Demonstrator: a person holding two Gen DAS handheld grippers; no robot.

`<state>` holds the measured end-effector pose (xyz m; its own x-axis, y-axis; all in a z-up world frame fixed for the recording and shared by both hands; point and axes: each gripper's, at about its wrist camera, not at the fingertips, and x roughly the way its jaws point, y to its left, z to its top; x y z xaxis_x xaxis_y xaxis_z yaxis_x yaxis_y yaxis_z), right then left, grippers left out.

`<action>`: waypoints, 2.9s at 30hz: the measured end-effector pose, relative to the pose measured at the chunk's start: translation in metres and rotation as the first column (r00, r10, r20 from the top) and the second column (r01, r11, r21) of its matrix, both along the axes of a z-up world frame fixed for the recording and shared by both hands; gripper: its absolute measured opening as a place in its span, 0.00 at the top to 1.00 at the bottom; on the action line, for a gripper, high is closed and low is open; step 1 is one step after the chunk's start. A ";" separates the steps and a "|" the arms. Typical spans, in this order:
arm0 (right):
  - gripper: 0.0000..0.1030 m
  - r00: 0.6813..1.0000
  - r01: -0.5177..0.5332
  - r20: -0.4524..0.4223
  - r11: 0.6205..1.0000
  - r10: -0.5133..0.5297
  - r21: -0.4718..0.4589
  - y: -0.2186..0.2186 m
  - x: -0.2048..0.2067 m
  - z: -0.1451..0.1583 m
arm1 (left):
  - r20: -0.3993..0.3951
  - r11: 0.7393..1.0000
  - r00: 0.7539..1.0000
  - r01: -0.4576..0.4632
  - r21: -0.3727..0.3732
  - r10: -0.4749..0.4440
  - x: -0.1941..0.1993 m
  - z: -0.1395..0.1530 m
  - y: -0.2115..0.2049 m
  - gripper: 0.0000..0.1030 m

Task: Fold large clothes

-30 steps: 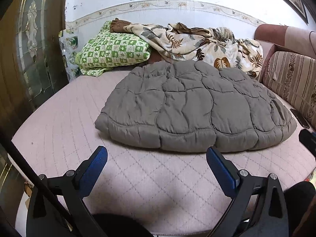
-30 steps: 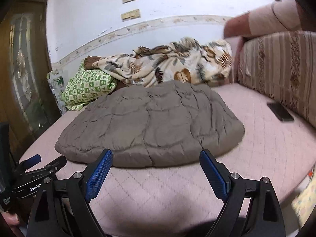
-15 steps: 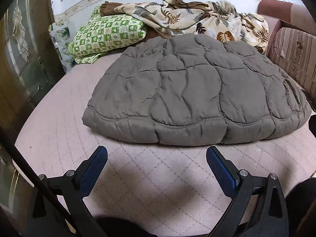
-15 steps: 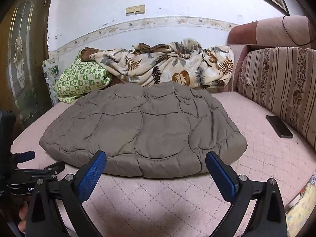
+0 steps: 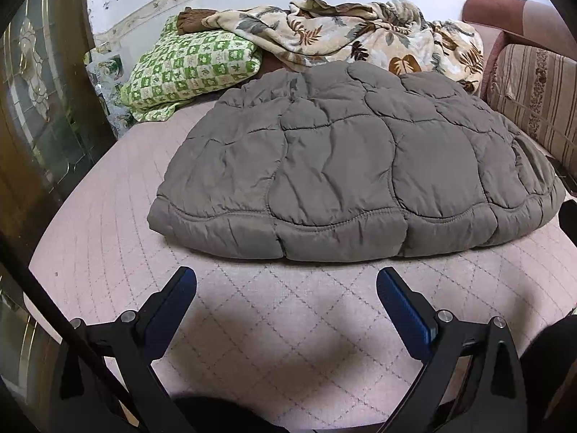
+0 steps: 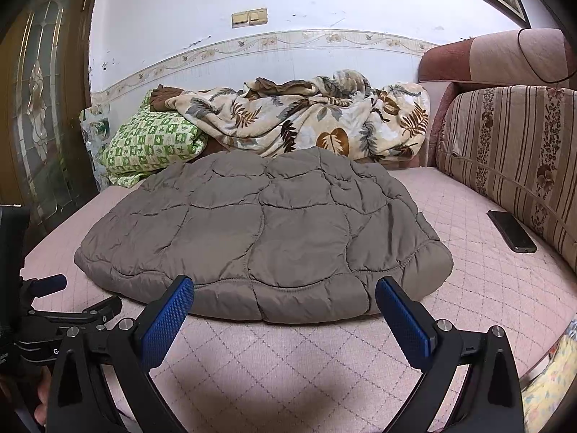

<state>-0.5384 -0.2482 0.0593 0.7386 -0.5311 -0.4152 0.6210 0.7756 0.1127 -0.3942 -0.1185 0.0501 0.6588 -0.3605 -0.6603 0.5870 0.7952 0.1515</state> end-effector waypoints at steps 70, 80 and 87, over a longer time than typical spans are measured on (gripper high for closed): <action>0.01 1.000 -0.002 -0.001 1.000 0.002 -0.007 0.003 -0.002 0.000 | -0.009 1.000 1.000 0.001 0.006 -0.001 0.002 -0.003 0.003 0.03; 0.01 1.000 -0.003 -0.003 1.000 0.003 -0.007 0.004 -0.002 -0.001 | -0.001 1.000 1.000 0.005 0.000 -0.005 -0.003 -0.002 0.003 0.03; 0.01 1.000 -0.003 -0.002 1.000 0.003 -0.007 0.003 -0.002 0.000 | -0.005 1.000 1.000 0.010 -0.009 -0.010 -0.004 0.000 0.002 0.03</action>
